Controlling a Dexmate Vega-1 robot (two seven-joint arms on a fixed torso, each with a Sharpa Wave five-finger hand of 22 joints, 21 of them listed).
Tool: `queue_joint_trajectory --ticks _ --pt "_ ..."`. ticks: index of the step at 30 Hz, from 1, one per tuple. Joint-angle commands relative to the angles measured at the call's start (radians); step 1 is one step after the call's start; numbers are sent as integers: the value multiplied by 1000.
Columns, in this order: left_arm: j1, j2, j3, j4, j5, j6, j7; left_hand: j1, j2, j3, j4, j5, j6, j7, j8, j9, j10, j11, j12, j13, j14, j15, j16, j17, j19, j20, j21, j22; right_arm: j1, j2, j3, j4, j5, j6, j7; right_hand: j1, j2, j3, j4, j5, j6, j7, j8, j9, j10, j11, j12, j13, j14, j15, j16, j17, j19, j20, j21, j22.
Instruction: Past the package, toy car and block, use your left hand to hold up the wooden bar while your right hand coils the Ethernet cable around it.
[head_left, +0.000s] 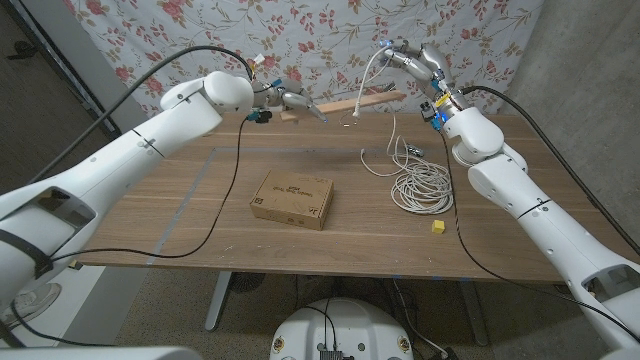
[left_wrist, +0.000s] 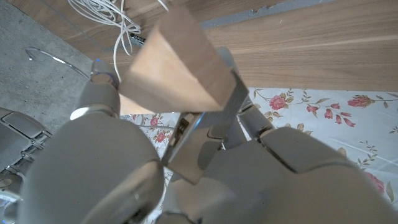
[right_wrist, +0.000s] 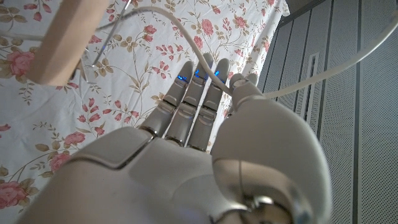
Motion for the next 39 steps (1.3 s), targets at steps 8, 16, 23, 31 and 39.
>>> queue_joint_trajectory --ticks 8,16,23,31,39 --pt "60 -9 -53 -31 17 -31 135 -270 275 316 315 1 80 65 13 11 10 -2 0 4 7 1 5 -4 5 0 5 0 -129 -5 47 19 120 -22 -16 16 7 -2 -2 -1 140 134 7 7 30 10 12 5 25 -114 14 18 22 -21 33 16" --pt "77 -10 -69 -38 21 -39 169 -272 275 317 314 1 76 67 20 19 9 -2 4 8 6 0 11 0 6 -1 5 1 -164 41 33 80 194 -32 -16 55 3 25 -29 0 182 169 7 -8 93 58 17 -20 89 -92 7 13 90 39 94 13" --pt "74 -11 -68 -30 21 -52 166 -275 276 318 315 1 81 63 13 2 15 -2 0 0 6 0 12 -2 6 -1 6 0 -180 44 20 95 197 -67 -48 57 3 34 -32 -1 190 181 10 -4 98 59 13 -28 98 -82 -2 7 102 47 109 10" --pt "97 -24 -83 -24 32 -86 225 -276 276 320 314 1 80 66 17 4 12 -3 2 2 4 -1 19 5 6 -1 7 0 -182 40 3 117 219 -119 -50 57 4 36 -33 -4 189 185 10 -1 103 64 12 -31 103 -78 2 14 106 46 116 9" --pt "110 -39 -91 -14 45 -115 267 -278 275 320 314 1 74 69 25 14 9 -4 8 10 2 -1 24 11 6 -1 6 0 -182 37 -16 138 212 -143 -55 57 5 38 -34 -7 189 187 10 2 105 67 9 -35 99 -78 2 20 104 47 122 8"
